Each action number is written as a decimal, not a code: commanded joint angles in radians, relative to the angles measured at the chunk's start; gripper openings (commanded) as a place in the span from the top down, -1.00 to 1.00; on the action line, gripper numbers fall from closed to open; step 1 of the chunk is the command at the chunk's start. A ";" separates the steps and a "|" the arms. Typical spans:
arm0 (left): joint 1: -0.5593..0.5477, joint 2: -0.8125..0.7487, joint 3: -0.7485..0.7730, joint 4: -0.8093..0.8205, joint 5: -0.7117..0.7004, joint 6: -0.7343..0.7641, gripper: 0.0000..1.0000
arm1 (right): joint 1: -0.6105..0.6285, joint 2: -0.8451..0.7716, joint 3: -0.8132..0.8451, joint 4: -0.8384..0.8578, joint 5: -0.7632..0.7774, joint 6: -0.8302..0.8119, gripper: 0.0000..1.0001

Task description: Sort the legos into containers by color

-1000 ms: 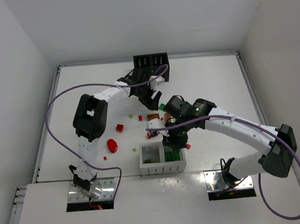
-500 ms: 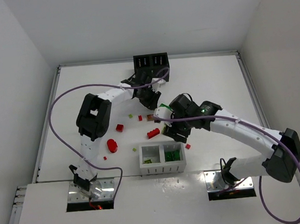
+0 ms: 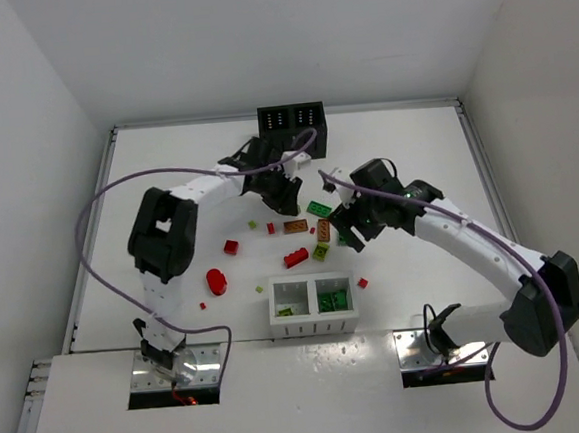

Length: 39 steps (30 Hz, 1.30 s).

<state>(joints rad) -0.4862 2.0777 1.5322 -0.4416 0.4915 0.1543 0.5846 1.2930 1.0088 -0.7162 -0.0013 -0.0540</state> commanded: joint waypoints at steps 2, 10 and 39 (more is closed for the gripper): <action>0.067 -0.338 -0.099 -0.017 0.163 0.114 0.66 | -0.060 0.069 0.059 0.032 -0.037 0.075 -0.47; 0.011 -0.776 -0.251 -0.529 0.260 0.554 0.66 | -0.094 0.207 0.092 0.004 -0.238 0.054 -0.40; -0.402 -0.884 -0.451 -0.419 0.072 0.370 -0.17 | -0.209 0.468 0.180 0.047 -0.243 0.243 -0.45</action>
<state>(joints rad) -0.8722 1.1915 1.0832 -0.8951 0.5789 0.5327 0.3882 1.7638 1.1877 -0.7067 -0.2363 0.1593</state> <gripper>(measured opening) 0.564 0.722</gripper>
